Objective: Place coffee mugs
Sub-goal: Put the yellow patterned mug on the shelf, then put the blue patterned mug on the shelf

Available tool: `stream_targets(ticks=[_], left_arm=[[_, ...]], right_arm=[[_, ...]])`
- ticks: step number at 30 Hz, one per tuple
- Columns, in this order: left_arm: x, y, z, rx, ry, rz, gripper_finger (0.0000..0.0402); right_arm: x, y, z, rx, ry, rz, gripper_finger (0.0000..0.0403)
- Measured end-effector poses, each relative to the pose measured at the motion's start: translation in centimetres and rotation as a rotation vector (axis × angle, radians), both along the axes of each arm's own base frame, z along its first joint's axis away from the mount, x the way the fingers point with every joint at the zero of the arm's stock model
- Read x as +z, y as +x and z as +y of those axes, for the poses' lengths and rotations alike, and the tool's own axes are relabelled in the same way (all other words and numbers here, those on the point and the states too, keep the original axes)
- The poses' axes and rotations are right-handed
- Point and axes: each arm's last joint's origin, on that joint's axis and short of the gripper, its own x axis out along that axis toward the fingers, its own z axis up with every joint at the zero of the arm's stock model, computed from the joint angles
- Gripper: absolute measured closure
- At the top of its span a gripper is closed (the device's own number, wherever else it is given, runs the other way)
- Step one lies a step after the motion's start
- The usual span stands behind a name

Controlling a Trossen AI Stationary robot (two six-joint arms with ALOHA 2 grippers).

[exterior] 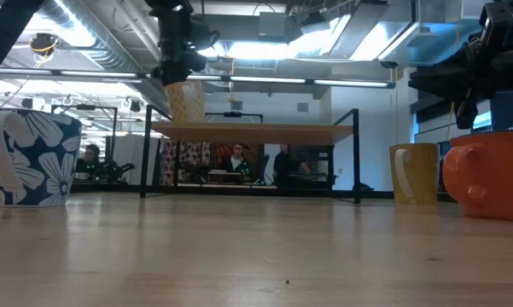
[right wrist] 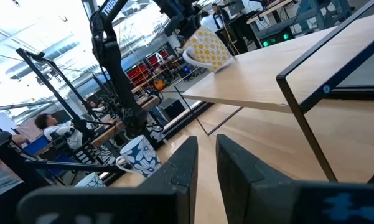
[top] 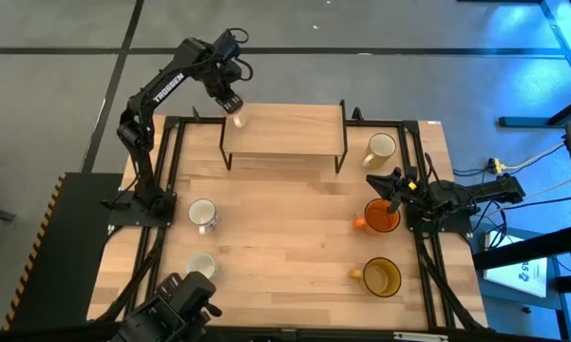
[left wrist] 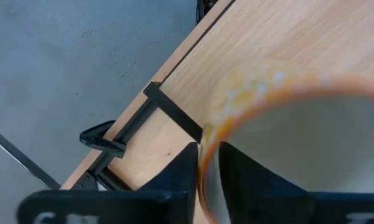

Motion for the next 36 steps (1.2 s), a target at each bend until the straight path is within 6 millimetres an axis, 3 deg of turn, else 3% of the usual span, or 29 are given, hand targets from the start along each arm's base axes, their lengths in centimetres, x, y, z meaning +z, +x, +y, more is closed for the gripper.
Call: stream_targets(ticks=[6,29,36], left_arm=[[0.1,0.1,0.1,-0.002,0.015,-0.015,0.0301],[0.7,0.8,1.3,-0.171,0.207,0.010,0.0298],[1.7,1.8,-0.7,-0.223,0.220,-0.017,0.0298]], right_arm=[[0.0,0.0,0.0,0.001,0.001,0.000,0.0356],[0.0,0.0,0.0,0.001,0.001,0.000,0.0356],[0.0,0.0,0.0,0.001,0.001,-0.002,0.0356]])
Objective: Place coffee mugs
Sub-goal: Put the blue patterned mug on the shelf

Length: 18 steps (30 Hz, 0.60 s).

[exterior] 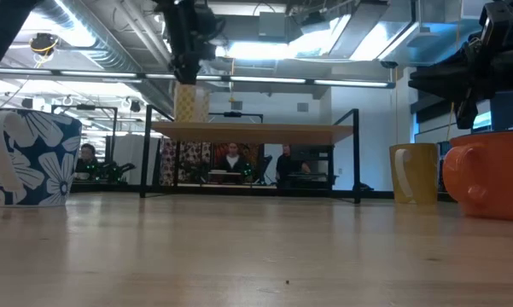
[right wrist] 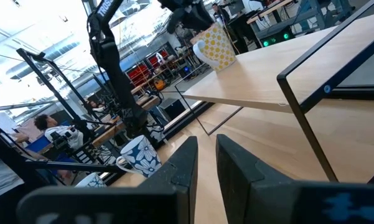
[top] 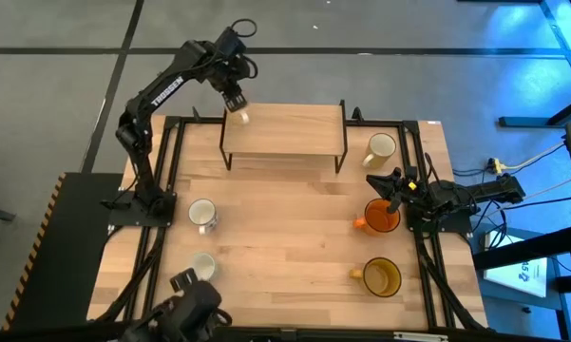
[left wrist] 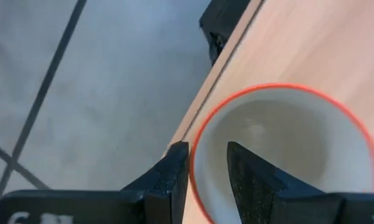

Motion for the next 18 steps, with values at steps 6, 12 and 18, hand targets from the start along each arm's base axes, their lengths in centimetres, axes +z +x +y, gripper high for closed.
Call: stream_targets(ticks=[6,12,18], left_arm=[[3.3,0.0,-3.8,-0.047,0.002,-0.186,0.0298],[6.3,-0.7,-8.0,-0.166,-0.062,-0.381,0.0298],[6.6,-1.8,-10.7,-0.233,-0.016,-0.464,0.0302]], right_arm=[[0.1,0.0,-0.1,-0.019,0.008,-0.016,0.0356],[1.5,-0.3,-0.3,-0.073,0.028,-0.079,0.0356],[3.8,-0.2,-0.3,-0.101,-0.010,-0.053,0.0356]])
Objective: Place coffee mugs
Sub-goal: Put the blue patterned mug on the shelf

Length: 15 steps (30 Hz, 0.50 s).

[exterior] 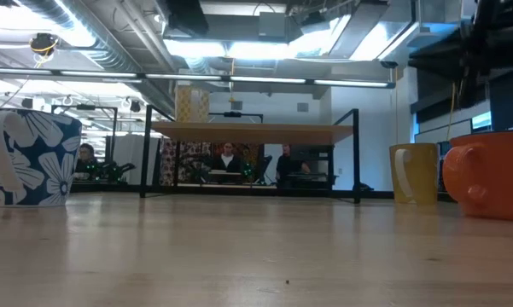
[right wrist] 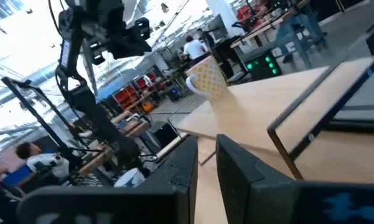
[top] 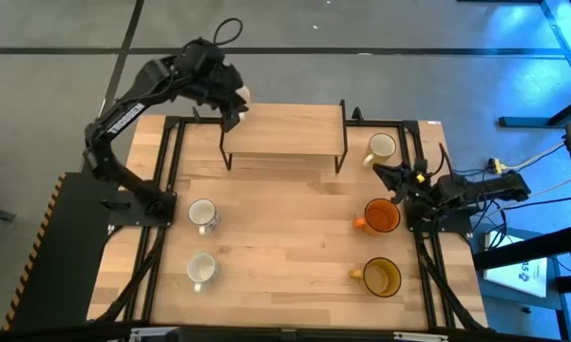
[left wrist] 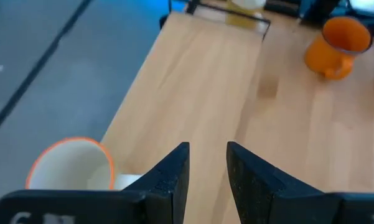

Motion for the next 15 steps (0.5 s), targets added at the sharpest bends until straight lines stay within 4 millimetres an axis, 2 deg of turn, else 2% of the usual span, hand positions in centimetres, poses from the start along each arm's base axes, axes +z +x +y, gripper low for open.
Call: stream_targets(ticks=[9,12,15], left_arm=[[-0.1,-0.6,-0.3,-0.003,0.027,-0.044,0.0302],[-0.8,-0.9,-1.2,-0.058,-0.082,0.005,0.0302],[-1.9,-1.5,-3.5,-0.147,-0.250,0.139,0.0302]], right_arm=[[0.7,1.3,0.3,0.001,-0.009,0.087,0.0356],[1.1,1.9,0.5,0.001,-0.017,0.120,0.0356],[1.3,2.4,0.6,0.010,-0.025,0.150,0.0356]])
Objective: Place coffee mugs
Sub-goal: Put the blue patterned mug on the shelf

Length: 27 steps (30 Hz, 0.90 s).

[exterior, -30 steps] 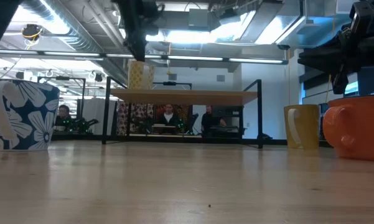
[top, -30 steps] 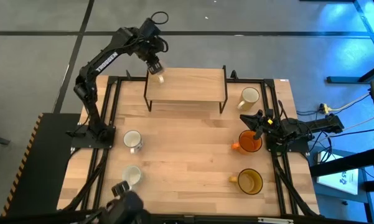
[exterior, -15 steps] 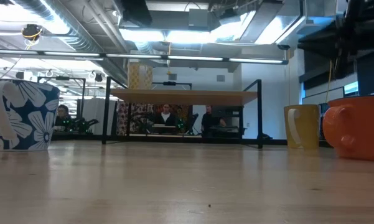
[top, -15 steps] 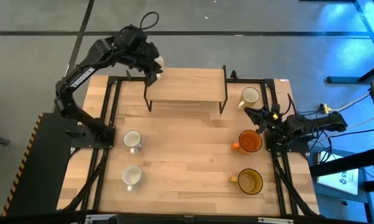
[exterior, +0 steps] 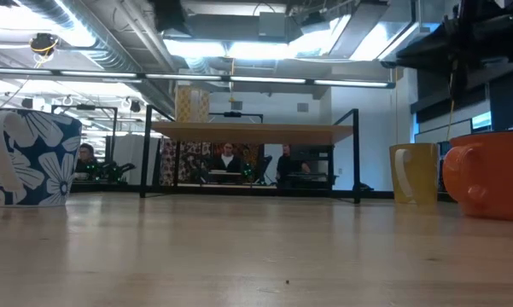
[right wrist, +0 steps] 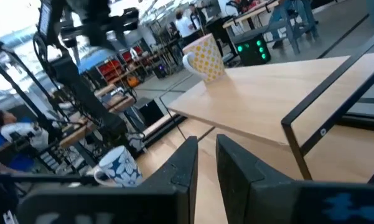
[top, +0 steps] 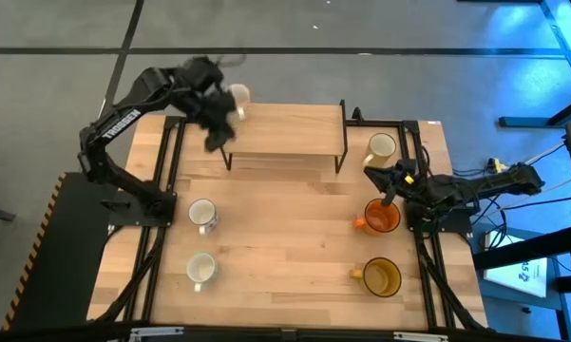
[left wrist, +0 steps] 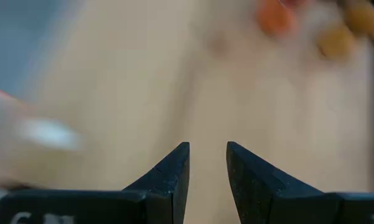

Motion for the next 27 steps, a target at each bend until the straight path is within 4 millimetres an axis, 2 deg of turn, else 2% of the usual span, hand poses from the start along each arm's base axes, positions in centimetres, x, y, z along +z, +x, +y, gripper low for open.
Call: stream_targets(ticks=[4,6,9,16,20,27], left_arm=[[-1.6,-0.1,-2.8,-0.027,-0.142,0.188,0.0302],[-2.7,0.1,-3.9,-0.009,-0.187,0.225,0.0302],[-3.9,-0.9,-5.3,0.021,-0.226,0.272,0.0298],[-8.4,-2.9,-6.6,0.070,-0.223,0.405,0.0257],[-11.2,-3.0,-7.5,0.030,-0.234,0.456,0.0241],[-15.2,-2.4,-9.1,-0.035,-0.194,0.557,0.0239]], right_arm=[[-0.3,0.5,0.2,0.012,-0.013,0.042,0.0356],[-0.4,0.7,0.2,0.018,-0.016,0.058,0.0356],[-0.6,0.9,0.3,0.018,-0.023,0.076,0.0356],[-0.6,0.9,0.3,0.030,-0.023,0.077,0.0356],[-0.6,1.0,0.3,0.045,-0.022,0.078,0.0356],[-0.7,1.0,0.3,0.045,-0.024,0.084,0.0356]])
